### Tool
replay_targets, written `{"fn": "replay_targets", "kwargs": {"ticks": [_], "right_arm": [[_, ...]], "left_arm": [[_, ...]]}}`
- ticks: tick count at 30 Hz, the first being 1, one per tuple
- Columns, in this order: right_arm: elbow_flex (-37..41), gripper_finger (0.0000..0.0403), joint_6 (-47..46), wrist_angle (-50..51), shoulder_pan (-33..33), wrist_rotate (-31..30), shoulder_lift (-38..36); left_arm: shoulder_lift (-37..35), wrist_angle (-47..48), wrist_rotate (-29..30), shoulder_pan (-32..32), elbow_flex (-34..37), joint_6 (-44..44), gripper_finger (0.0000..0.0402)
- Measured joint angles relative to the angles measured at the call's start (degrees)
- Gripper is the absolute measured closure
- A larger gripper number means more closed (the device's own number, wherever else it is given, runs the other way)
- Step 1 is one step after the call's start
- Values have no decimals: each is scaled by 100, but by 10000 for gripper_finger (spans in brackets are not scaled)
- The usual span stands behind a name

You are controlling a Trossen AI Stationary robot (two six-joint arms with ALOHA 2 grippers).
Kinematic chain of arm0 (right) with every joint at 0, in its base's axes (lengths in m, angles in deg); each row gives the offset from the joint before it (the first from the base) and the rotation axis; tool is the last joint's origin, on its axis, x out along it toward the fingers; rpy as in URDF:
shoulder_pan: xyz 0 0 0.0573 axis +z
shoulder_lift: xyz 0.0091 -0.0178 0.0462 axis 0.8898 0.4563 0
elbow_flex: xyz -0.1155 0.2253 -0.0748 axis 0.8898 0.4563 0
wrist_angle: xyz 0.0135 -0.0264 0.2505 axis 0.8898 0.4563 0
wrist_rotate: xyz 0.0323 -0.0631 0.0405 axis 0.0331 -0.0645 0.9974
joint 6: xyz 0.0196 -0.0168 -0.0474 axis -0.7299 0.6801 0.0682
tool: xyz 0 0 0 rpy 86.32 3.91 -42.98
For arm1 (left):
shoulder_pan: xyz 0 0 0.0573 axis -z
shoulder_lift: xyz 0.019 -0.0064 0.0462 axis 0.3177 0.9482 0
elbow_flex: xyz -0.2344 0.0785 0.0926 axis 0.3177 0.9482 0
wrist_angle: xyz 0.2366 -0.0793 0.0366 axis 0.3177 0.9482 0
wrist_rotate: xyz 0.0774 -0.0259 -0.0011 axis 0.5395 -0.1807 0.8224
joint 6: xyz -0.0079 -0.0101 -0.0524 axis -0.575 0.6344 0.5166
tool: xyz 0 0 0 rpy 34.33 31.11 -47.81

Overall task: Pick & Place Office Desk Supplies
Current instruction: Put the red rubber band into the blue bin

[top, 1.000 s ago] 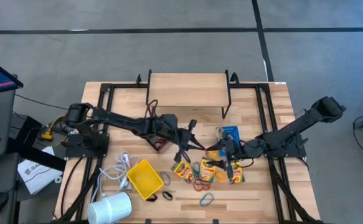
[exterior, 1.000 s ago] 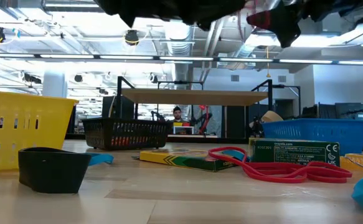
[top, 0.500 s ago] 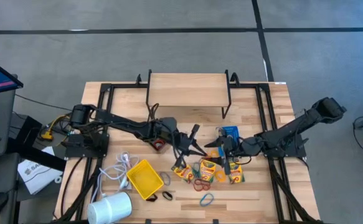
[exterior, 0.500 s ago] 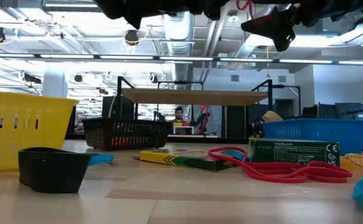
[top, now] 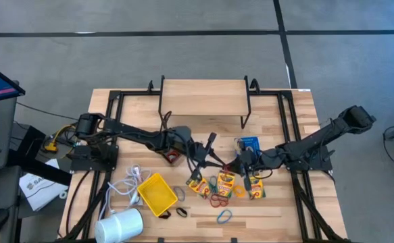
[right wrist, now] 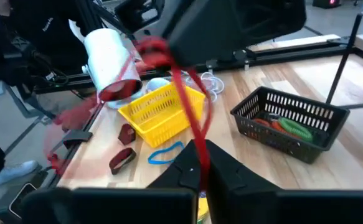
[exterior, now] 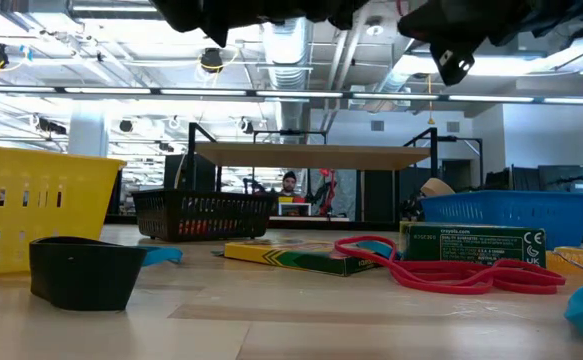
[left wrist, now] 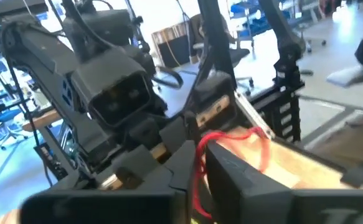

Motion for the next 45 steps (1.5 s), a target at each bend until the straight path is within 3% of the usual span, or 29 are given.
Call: {"fn": "replay_targets", "kwargs": {"ticks": [9,14,23,29,39,45], "right_arm": [[-2,401,-28,585,-44,-298,-4],[-4,402,-386,1480,-158,-843,-9],[-4,403,-1069,2705,-180,-1822,-27],[-2,403,-1565,3573,-127,-2390,-494],[-3,403,-2575,5020,257,-2639,-1454],[-2,403,-3611,6176,174,-2608,-1378]], "left_arm": [[0,991,284,-87,0,-124,223],[-321,1803,377,-147,-2,213,192],[-614,3454,969,-46,-4,564,212],[-568,4234,1063,39,2,954,233],[-570,3787,1965,212,588,1089,260],[-608,3567,2183,174,922,1431,270]]}}
